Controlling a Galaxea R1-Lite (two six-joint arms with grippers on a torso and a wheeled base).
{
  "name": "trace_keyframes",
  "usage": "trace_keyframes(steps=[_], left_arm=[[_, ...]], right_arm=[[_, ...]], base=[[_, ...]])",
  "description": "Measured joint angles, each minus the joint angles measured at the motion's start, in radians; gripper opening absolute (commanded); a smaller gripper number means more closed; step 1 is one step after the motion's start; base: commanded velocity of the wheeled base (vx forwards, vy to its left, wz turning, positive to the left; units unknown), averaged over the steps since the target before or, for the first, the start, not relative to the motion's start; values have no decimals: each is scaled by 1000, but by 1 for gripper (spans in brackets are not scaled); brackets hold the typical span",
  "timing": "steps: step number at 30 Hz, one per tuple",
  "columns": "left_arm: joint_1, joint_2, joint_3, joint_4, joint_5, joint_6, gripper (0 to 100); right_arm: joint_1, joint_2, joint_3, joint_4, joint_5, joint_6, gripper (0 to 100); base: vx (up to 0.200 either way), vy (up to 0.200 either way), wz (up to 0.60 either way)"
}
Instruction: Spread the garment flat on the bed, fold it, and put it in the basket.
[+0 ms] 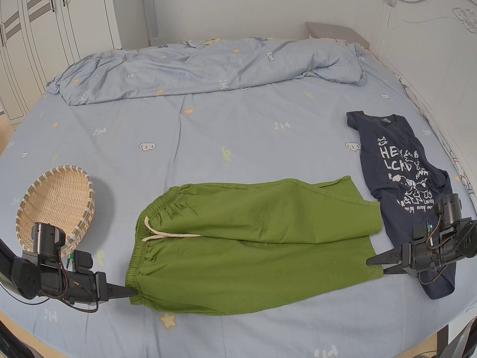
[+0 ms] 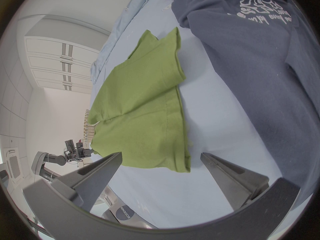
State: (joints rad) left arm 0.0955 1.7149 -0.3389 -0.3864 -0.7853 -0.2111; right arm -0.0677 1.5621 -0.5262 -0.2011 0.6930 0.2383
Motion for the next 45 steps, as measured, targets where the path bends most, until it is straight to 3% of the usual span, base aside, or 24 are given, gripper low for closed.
trace_keyframes(steps=[8, 18, 19, 35, 45], left_arm=[[-2, 7, -3, -1, 0, 0, 0], [0, 12, -5, -1, 0, 0, 0], [0, 12, -5, -2, 0, 0, 0], [8, 22, -7, -3, 0, 1, 0], [37, -13, -11, 41, -3, 2, 0]], right_arm=[[-6, 43, -2, -1, 88, -9, 100], [-1, 81, -12, -9, 94, -10, 100], [-1, 84, -13, -9, 94, -10, 0], [-47, 113, -10, -38, 96, -16, 0], [-41, 70, 7, 16, 84, -88, 0]], base=[[0, 0, 0], [0, 0, 0], [0, 0, 0], [0, 0, 0], [0, 0, 0]])
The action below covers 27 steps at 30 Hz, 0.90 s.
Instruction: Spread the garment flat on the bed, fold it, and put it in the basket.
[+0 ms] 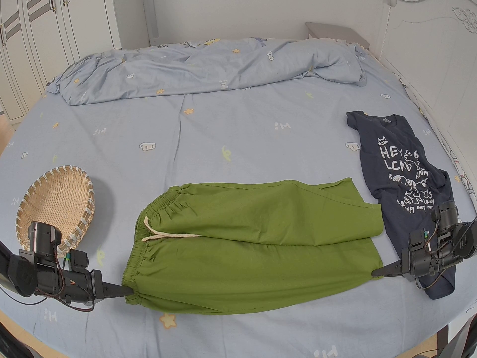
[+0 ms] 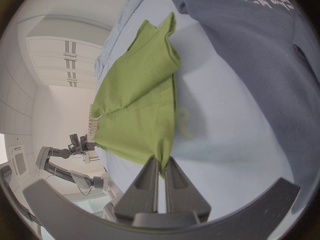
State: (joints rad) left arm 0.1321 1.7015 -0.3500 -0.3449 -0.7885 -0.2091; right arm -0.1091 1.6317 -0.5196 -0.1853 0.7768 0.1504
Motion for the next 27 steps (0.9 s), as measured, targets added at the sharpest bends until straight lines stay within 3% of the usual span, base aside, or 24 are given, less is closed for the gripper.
trace_keyframes(steps=[3, 7, 12, 18, 21, 27], left_arm=[[2, -34, -3, 61, 2, 0, 0], [7, -84, -7, 139, 2, 1, 0], [59, -149, -13, 273, 2, 57, 0], [175, -185, -15, 400, 2, 196, 0], [230, -196, -16, 445, 3, 219, 0], [256, -199, -16, 477, 7, 239, 0]], right_arm=[[37, -51, 1, 57, -41, 0, 0], [116, -115, 0, 103, -177, 14, 0], [284, -221, 12, 144, -286, 86, 0], [369, -309, 46, 159, -315, 122, 0], [382, -333, 83, 158, -320, 125, 0], [390, -335, 127, 146, -319, 124, 0]], base=[[0, 0, 0], [0, 0, 0], [0, 0, 0], [0, 0, 0], [0, 0, 0], [0, 0, 0]])
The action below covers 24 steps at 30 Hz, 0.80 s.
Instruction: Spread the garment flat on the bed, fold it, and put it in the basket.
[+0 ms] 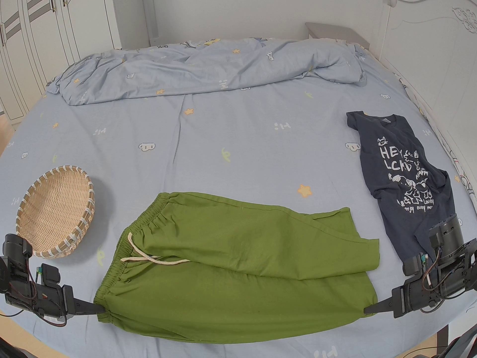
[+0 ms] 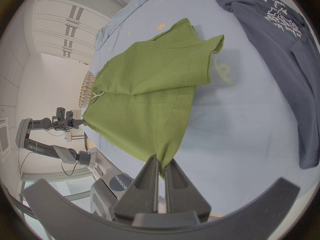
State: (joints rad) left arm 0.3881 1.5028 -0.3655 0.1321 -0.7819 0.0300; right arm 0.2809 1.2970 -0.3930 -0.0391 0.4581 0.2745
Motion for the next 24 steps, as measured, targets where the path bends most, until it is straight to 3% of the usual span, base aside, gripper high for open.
trace_keyframes(steps=[9, 21, 22, 24], left_arm=[[3, 39, 9, 23, 5, 19, 0], [-25, 73, 31, 24, 5, 20, 0], [-26, 77, 31, 24, 5, 21, 0], [-26, 86, 31, 23, 7, 21, 0]], right_arm=[[16, 73, 87, -161, -3, -1, 0], [11, 134, 118, -192, -3, 0, 0], [10, 138, 118, -196, -3, 0, 100], [9, 148, 122, -207, -3, 0, 100]], base=[[0, 0, 0], [0, 0, 0], [0, 0, 0], [0, 0, 0]])
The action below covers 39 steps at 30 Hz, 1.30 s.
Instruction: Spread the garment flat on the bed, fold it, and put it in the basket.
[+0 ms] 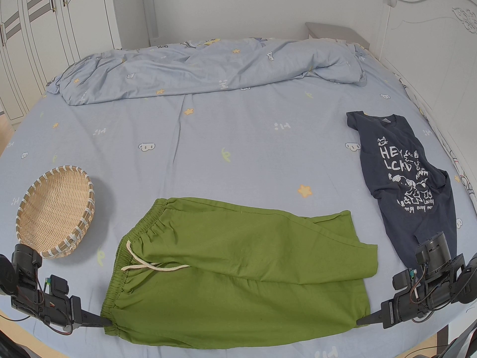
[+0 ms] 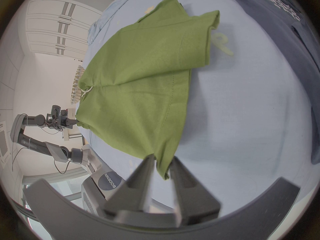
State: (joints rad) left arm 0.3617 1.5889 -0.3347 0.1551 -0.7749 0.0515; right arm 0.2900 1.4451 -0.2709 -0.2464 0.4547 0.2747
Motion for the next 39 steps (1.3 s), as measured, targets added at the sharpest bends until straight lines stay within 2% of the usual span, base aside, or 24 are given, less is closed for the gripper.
trace_keyframes(steps=[3, 4, 18, 22, 26, 29, 39], left_arm=[[0, 14, 0, 0, 1, 1, 0], [0, 18, 0, -1, 1, 1, 100], [29, 8, -10, -13, 1, 0, 100], [47, -29, -56, -4, 6, 0, 100], [47, -56, -146, 8, 37, -5, 100], [10, -65, -226, 20, 64, -30, 100], [-162, 15, -614, 34, 103, -242, 100]], right_arm=[[0, 10, 4, -8, 0, 2, 100], [1, 11, 5, -9, 0, 3, 100], [-5, 10, 4, -13, -4, 8, 100], [-25, -12, -12, -14, -17, 6, 100], [-65, -41, -43, -15, -37, 2, 100], [-100, -57, -76, -14, -44, -1, 100], [-170, -63, -250, -12, -50, -4, 100]], base=[[0, 0, 0], [0, 0, 0], [0, 0, 0], [0, 0, 0], [0, 0, 0], [0, 0, 0], [0, 0, 0]])
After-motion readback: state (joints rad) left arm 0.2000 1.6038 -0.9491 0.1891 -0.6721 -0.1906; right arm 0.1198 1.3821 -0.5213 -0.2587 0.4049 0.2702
